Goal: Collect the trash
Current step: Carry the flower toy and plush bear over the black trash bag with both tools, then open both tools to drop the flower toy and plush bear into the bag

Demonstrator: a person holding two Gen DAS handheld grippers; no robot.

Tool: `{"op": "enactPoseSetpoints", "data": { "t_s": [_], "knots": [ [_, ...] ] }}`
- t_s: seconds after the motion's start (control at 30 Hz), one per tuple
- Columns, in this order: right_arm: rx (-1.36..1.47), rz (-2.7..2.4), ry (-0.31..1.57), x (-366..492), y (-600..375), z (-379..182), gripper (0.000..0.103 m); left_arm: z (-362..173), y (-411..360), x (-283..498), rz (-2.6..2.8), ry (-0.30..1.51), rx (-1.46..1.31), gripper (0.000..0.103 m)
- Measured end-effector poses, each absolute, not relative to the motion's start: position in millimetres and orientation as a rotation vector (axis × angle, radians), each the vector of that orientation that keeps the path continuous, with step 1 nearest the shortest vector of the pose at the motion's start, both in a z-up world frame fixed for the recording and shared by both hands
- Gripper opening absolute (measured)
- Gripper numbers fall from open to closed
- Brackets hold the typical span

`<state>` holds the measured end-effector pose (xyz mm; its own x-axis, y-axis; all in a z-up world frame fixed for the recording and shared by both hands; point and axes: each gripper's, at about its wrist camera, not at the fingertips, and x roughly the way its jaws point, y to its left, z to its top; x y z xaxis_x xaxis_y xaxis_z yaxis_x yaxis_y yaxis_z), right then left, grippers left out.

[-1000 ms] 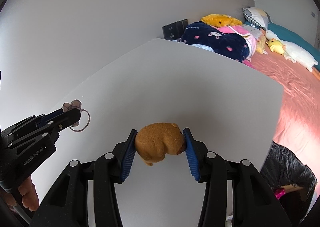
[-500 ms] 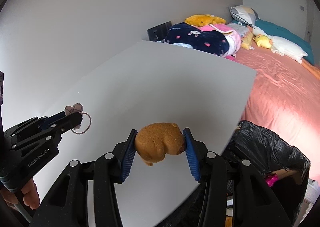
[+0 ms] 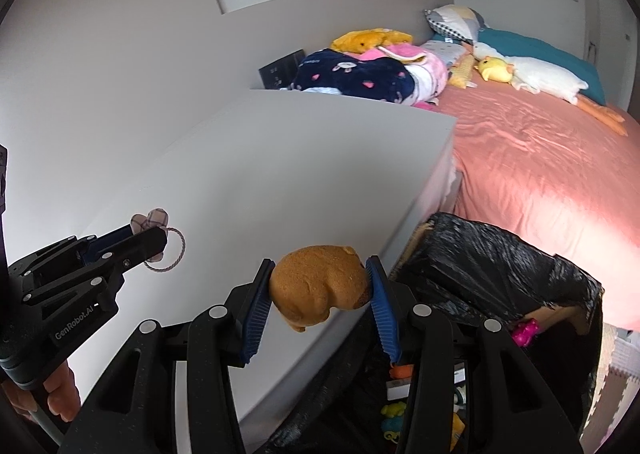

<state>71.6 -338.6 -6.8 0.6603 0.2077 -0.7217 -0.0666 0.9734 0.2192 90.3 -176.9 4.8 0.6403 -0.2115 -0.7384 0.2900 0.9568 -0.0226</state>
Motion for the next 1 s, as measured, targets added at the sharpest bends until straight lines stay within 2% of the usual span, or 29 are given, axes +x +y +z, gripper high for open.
{"op": "enactPoseSetpoints", "data": {
  "t_s": [1.0],
  "knots": [
    [0.293,-0.053,0.791,14.4,-464.8,-4.6,0.048,6.2,-298.8,61.8,-0.536,0.823,0.246,0.022]
  ]
}}
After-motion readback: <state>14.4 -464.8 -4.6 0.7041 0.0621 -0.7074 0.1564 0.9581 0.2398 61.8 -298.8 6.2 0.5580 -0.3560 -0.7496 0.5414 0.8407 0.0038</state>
